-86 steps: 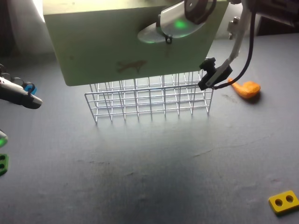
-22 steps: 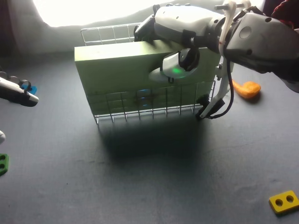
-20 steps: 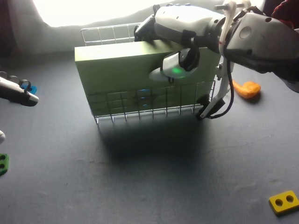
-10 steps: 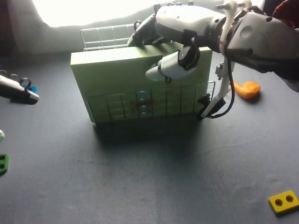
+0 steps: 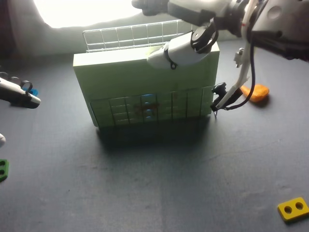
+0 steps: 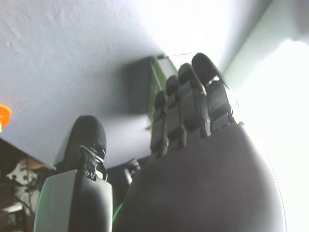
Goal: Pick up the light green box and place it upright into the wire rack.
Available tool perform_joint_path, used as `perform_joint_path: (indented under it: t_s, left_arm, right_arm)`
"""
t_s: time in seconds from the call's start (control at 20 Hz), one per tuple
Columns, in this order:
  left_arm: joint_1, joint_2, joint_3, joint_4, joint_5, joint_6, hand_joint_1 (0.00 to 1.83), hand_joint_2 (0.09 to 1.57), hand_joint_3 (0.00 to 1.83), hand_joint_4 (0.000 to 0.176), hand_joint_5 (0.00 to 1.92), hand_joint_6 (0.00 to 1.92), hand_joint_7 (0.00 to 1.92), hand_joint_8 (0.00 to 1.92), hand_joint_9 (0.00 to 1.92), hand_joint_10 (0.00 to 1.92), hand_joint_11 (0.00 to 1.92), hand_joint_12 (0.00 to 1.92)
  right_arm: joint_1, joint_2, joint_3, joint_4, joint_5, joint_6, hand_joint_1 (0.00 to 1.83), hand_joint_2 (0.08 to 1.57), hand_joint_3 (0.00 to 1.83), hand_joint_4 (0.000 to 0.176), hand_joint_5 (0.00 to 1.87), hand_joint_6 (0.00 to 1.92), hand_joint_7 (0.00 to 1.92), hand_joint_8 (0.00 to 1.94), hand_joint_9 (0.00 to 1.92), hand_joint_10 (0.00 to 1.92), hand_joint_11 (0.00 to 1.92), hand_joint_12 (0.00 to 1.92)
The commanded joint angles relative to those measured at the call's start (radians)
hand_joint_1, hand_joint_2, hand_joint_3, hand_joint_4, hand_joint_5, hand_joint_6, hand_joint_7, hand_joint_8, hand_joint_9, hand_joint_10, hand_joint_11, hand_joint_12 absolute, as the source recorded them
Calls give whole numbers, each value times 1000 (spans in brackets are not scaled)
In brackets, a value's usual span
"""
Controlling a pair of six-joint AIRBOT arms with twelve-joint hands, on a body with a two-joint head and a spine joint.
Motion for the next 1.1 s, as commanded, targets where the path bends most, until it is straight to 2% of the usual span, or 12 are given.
perform_joint_path:
  t_s: [0.0, 0.4, 0.45, 0.5, 0.65, 0.75, 0.8, 0.85, 0.9, 0.95, 1.0, 1.05]
  left_arm:
    - [-14, 1, 3, 8, 73, -2, 429, 1322, 3, 7, 181, 4, 230, 0, 234, 1, 0, 705]
    - [-28, 2, 3, 8, 73, -3, 465, 1310, 0, 4, 185, 3, 243, 3, 247, 4, 0, 725]
    - [-28, 2, 1, 8, 73, -3, 451, 1318, 1, 2, 189, 4, 247, 3, 254, 6, 0, 729]
    - [-27, 2, -1, 8, 73, -3, 430, 1317, 1, 2, 193, 4, 258, 5, 258, 6, 0, 749]
    - [-20, 5, -17, 8, 73, -3, 397, 1316, 1, 0, 228, 11, 309, 13, 292, 14, 0, 795]
    - [-20, 5, -29, 8, 73, -3, 346, 1324, 2, 1, 288, 17, 397, 16, 357, 23, 0, 938]
    - [-20, 5, -33, 8, 73, -4, 376, 1303, 0, 0, 514, 62, 640, 58, 583, 117, 79, 1253]
    - [-20, 6, -34, 8, 73, -4, 368, 1309, 1, 0, 610, 77, 735, 73, 674, 167, 128, 1364]
    - [-19, 6, -33, 8, 72, -4, 353, 1321, 0, 0, 773, 261, 887, 246, 716, 540, 240, 1469]
    - [-16, 7, -29, 8, 72, -4, 342, 1326, 1, 0, 761, 412, 873, 393, 659, 778, 265, 1495]
    - [-16, 7, -25, 8, 72, -4, 384, 1309, 0, 0, 737, 584, 856, 563, 648, 956, 303, 1536]
    - [-16, 7, -23, 8, 72, -4, 426, 1290, 0, 0, 702, 1134, 881, 1062, 673, 1330, 401, 1766]
  right_arm:
    - [22, 13, -8, -16, 62, 6, 957, 1036, 0, 0, 211, 7, 324, 1, 279, 123, 0, 918]
    - [65, 108, -73, -19, 49, -80, 952, 1052, 4, 0, 223, 9, 331, 7, 288, 110, 0, 945]
    - [69, 128, -86, -20, 49, -93, 928, 1047, 1, 0, 249, 18, 387, 24, 349, 134, 0, 1056]
    - [71, 140, -96, -20, 48, -101, 724, 1059, 4, 0, 499, 124, 606, 106, 545, 266, 37, 1361]
    - [79, 186, -133, -23, 47, -129, 441, 1145, 6, 0, 738, 219, 834, 166, 543, 903, 154, 1563]
    - [87, 199, -143, -24, 44, -142, 262, 1199, 2, 0, 706, 607, 818, 505, 557, 1219, 213, 1712]
    - [98, 208, -151, -24, 46, -158, 150, 1237, 6, 0, 784, 846, 839, 855, 599, 1388, 338, 1854]
    - [103, 213, -156, -24, 52, -164, 103, 1253, 5, 0, 802, 932, 846, 989, 638, 1431, 414, 1893]
    - [112, 221, -162, -24, 61, -170, 44, 1277, 8, 0, 888, 1097, 979, 1179, 787, 1706, 618, 1915]
    - [126, 231, -166, -25, 60, -177, 27, 1286, 6, 0, 892, 1171, 997, 1250, 818, 1780, 674, 1920]
    - [133, 237, -168, -25, 60, -178, 16, 1287, 4, 0, 952, 1380, 1048, 1403, 887, 1881, 774, 1921]
    - [135, 241, -168, -25, 61, -178, 29, 1284, 1, 0, 1129, 1695, 1241, 1640, 1123, 1913, 1005, 1921]
